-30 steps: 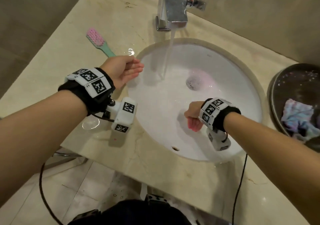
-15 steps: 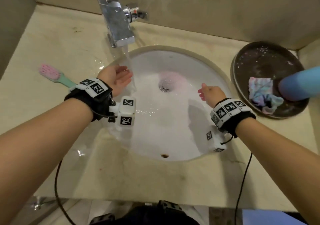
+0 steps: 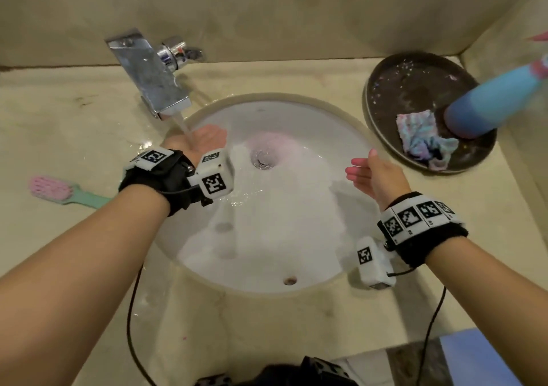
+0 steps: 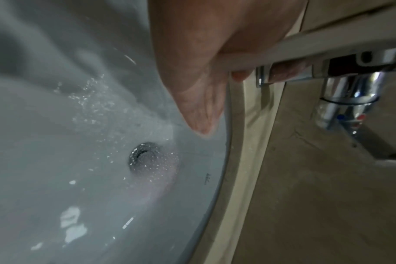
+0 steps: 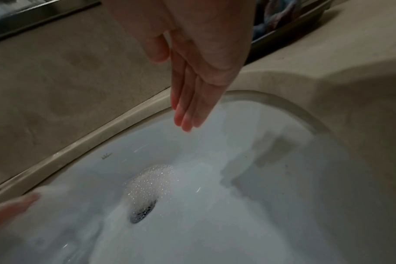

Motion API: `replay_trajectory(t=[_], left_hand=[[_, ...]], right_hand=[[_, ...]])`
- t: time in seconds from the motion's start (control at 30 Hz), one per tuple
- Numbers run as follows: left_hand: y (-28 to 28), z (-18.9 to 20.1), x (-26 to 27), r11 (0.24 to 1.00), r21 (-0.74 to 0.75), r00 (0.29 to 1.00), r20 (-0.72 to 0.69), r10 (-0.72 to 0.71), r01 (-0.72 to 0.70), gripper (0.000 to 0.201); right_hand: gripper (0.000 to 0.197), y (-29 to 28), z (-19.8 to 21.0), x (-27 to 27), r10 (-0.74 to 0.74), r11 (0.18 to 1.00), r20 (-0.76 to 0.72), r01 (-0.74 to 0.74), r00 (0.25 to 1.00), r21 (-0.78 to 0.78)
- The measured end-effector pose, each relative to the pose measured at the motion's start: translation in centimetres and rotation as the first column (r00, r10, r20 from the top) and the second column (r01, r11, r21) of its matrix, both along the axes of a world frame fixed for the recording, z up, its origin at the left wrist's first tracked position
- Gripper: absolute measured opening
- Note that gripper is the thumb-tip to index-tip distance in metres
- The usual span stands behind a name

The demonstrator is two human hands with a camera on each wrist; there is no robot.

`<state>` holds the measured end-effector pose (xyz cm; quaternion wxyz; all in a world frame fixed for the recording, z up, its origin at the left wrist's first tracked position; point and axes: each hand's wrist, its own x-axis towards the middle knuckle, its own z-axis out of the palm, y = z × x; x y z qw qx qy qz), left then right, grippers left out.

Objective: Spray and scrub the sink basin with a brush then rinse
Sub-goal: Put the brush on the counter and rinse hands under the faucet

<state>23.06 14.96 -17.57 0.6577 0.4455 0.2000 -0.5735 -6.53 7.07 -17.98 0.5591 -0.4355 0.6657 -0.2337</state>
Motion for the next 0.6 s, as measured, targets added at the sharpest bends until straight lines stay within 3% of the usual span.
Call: replay_trajectory(t=[0.1,0.17,0.3,0.4,0.5,0.6], left_hand=[[-0.2,-0.4,1.1,0.996,-0.075,0.987,-0.149,-0.065,0.054,0.057],[-0.1,-0.5,1.2,0.993,-0.083,0.984,-0.151,-0.092,0.08,0.056],[0.1,-0.5,1.7,0.988,-0.039,0.987,-0.057,-0.154,0.152,0.01],[0.1,-1.1,2.4,0.986,0.007,0.986,-0.005,-0.164,0.164,0.027],[0.1,0.1,1.9,0.972,-0.04,0.971,0.073,-0.227,0.23,0.014],[0.2,0.6,1.7,0.975,-0.034,0.968,0.133,-0.215,0.222,0.041]], right_hand=[[0.042,0.3,-0.2,-0.3,-0.026,1.0,0.01,0.026,1.0,0.007],[0.042,0.5,-0.3,-0.3,-0.037,0.999,0.011,0.037,0.999,0.019],[0.043,1.1,-0.3,0.0,-0.031,0.999,0.021,0.03,0.999,0.035],[0.044,1.3,-0.2,0.2,-0.031,0.998,0.023,0.03,0.999,0.046],[0.044,1.4,-0.1,0.4,-0.042,0.998,0.031,0.041,0.999,0.053],[0.044,1.4,0.0,0.5,-0.047,0.997,0.037,0.045,0.998,0.057]])
